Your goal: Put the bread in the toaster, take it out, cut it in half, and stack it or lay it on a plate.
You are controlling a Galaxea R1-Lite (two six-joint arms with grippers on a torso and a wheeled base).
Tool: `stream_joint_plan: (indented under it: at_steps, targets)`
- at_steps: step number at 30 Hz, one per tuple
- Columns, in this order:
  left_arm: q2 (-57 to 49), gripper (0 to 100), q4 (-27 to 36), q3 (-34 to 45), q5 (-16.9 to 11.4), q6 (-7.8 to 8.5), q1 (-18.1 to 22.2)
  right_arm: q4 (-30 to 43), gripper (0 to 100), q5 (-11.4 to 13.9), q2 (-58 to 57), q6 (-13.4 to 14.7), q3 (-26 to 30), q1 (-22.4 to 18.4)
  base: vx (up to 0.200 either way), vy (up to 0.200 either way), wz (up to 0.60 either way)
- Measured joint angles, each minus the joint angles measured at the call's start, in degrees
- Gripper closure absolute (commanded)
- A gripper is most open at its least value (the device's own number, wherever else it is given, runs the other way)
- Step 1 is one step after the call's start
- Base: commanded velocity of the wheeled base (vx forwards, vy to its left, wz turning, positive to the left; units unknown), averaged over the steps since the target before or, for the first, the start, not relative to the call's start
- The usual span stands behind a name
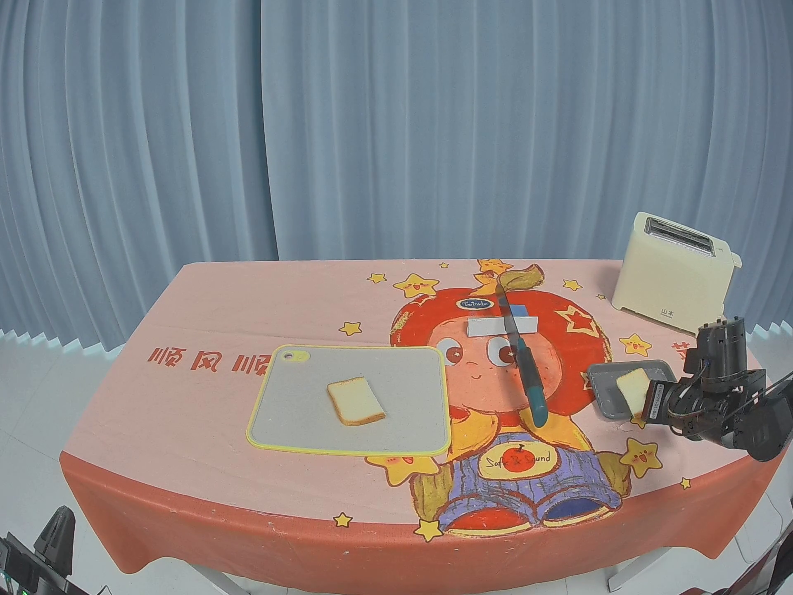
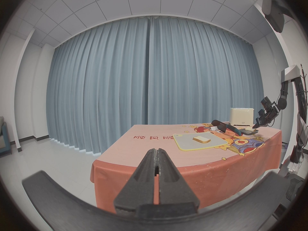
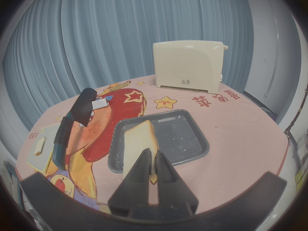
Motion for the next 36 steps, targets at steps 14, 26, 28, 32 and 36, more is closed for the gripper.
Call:
stream_joint_plan:
  at_steps: [14,26,28,32,36]
  targets:
    - [0.00,100,0.00,0.00,0.05,0.00,0.00,-0.02,100,0.04,3.22,0.18,-3.08,-2.10,0.000,0.000,0.00]
    - [0.00,100,0.00,0.00,0.05,0.00,0.00,0.00,100,0.04,4.24,0.18,-4.16,-2.85,0.000,0.000,0.00]
    - [0.00,100,0.00,0.00,0.02,0.00,0.00,0.00,100,0.01,4.29,0.18,-4.21,-2.88,0.000,0.000,0.00]
    - [0.00,100,0.00,0.00,0.05,0.02,0.02,0.00,100,0.01,4.29,0.18,-4.21,-2.88,0.000,0.000,0.00]
    - [0.00,100,0.02,0.00,0.05,0.00,0.00,0.00,100,0.01,4.29,0.18,-4.16,-2.88,0.000,0.000,0.00]
